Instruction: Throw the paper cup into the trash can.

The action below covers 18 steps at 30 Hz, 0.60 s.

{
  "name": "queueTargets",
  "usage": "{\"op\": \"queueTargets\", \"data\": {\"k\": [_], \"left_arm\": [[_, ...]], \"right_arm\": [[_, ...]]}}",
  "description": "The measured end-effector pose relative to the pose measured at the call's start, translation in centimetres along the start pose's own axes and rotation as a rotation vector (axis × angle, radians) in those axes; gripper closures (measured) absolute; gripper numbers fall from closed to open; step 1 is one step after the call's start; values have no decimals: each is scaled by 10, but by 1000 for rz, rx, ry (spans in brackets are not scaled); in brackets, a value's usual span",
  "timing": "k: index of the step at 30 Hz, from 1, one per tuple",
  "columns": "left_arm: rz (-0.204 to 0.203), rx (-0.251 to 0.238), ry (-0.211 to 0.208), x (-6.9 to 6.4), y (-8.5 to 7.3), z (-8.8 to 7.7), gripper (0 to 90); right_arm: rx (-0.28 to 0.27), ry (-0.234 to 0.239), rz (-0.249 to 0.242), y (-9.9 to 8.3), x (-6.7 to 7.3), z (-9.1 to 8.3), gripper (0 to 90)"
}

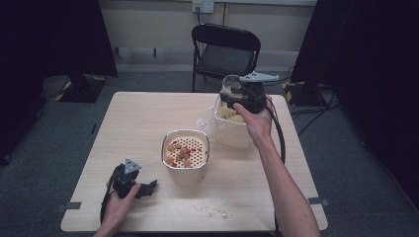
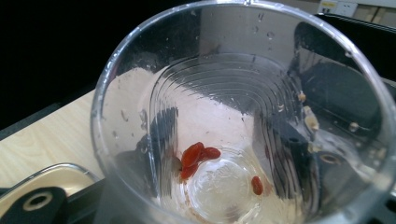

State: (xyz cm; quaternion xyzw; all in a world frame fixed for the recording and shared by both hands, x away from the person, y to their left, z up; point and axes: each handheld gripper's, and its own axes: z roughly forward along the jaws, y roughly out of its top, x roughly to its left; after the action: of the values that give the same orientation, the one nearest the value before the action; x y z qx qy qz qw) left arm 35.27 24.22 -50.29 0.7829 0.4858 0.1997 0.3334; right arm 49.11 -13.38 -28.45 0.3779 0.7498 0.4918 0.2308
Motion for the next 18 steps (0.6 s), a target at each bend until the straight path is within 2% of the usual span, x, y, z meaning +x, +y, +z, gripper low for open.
{"op": "queueTargets", "data": {"k": [6,10,11,14,16,18], "left_arm": [[0,0,0,0,0,0,2],[0,0,0,0,0,0,2],[0,0,0,0,0,0,2],[0,0,0,0,0,0,2],[0,0,0,0,0,0,2],[0,0,0,0,0,0,1]], "right_arm": [[13,-52,42,-1,-24,6,508],[49,-110,76,-3,-41,12,483],[56,-118,85,-4,-44,14,432],[59,-125,116,-7,-55,19,368],[70,-133,127,-9,-57,23,261],[82,-143,128,-10,-57,27,205]]}}
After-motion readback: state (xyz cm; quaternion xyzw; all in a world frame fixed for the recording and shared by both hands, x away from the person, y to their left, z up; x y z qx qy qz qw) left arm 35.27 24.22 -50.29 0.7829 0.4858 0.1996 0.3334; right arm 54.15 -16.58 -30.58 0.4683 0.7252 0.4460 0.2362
